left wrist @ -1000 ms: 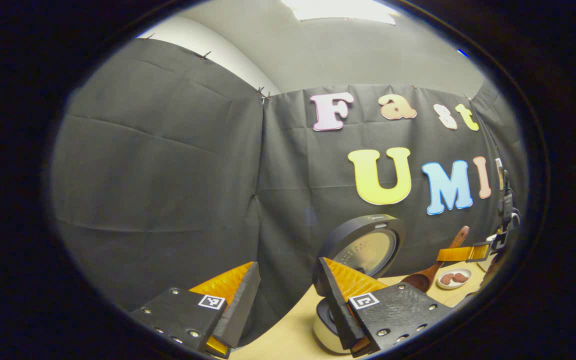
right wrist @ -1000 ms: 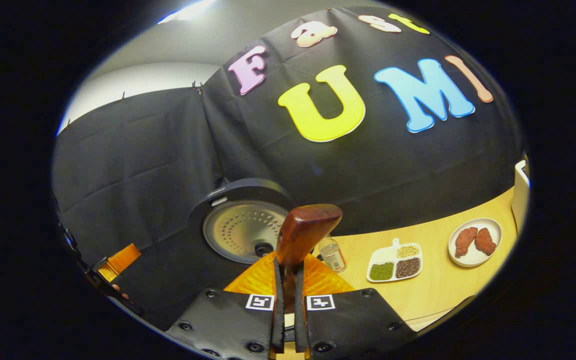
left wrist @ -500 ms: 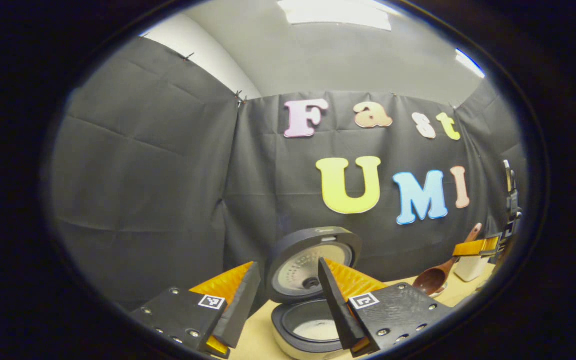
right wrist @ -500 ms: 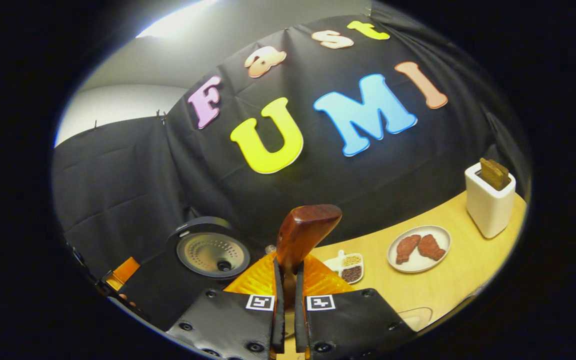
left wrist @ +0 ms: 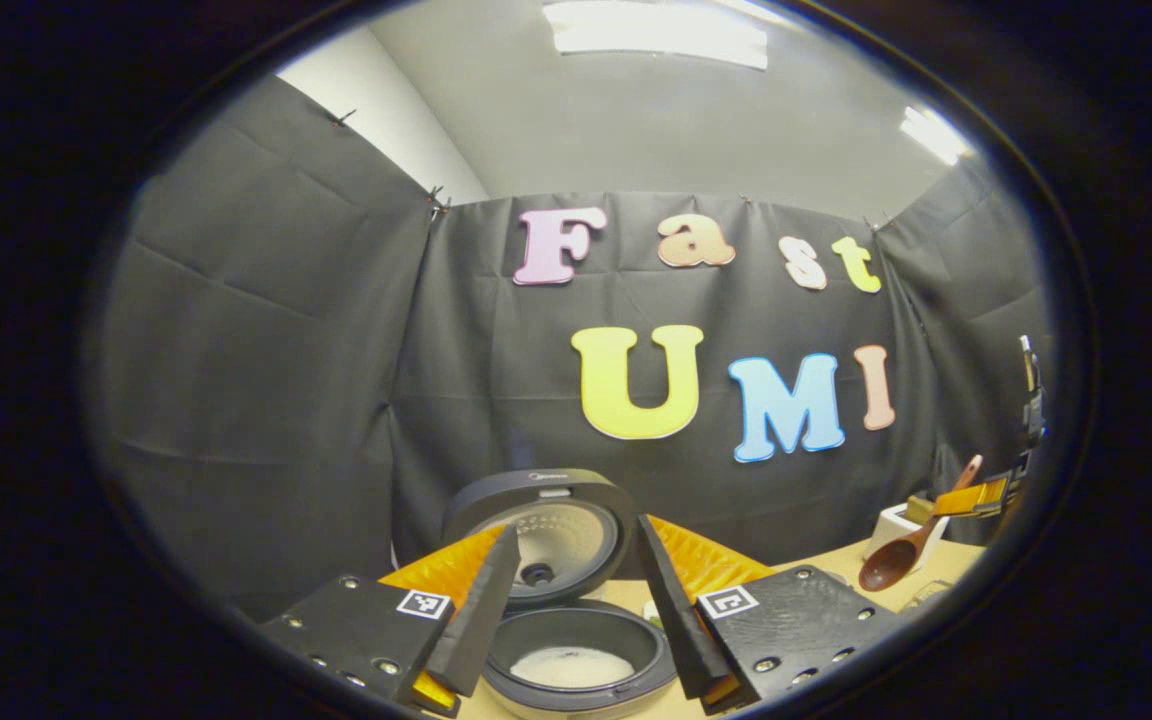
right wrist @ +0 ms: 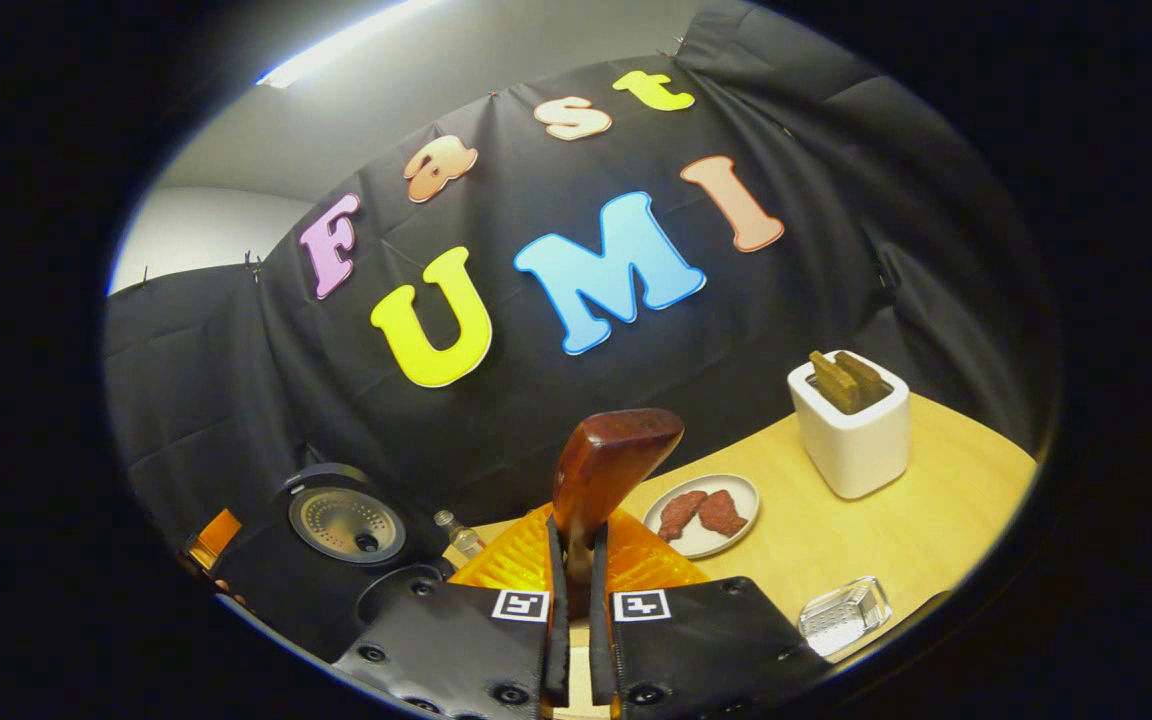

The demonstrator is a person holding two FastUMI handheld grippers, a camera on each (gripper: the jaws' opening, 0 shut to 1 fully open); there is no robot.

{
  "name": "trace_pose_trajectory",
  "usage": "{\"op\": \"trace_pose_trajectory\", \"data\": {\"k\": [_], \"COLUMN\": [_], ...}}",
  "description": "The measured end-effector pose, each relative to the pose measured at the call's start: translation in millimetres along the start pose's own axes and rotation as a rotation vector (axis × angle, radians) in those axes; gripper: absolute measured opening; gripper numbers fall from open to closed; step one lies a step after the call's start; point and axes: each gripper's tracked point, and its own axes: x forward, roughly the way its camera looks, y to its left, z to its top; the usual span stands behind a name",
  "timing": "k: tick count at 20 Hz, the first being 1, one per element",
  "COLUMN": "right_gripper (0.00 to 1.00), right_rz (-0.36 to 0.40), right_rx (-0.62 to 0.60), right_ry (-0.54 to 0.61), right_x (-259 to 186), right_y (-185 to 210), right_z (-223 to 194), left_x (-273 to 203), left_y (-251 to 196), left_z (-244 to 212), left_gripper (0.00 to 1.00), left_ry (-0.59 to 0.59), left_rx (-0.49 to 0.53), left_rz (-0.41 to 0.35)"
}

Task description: Close the left gripper, press the button to open the rice cooker; take a wooden spoon from the chopstick holder with the right hand, scoop a spoonful of rice and pour it into the rice cooker, then put the wooden spoon back into the chopstick holder.

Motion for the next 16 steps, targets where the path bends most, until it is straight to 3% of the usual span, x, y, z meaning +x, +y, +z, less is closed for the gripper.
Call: {"op": "trace_pose_trajectory", "data": {"k": [7,16], "right_gripper": [0.09,0.09], "right_rz": [-0.118,-0.27], "right_rx": [-0.011,-0.077], "right_ry": [-0.012,0.058], "right_x": [-36,-71], "right_y": [-64,-140], "right_z": [8,-28], "left_x": [-4,-9], "left_y": [-38,-67], "left_z": [6,9], "left_gripper": [0.74,0.74], "left_ry": [-0.005,0.005], "left_rx": [-0.01,-0.006], "left_rz": [-0.04,-0.066]}}
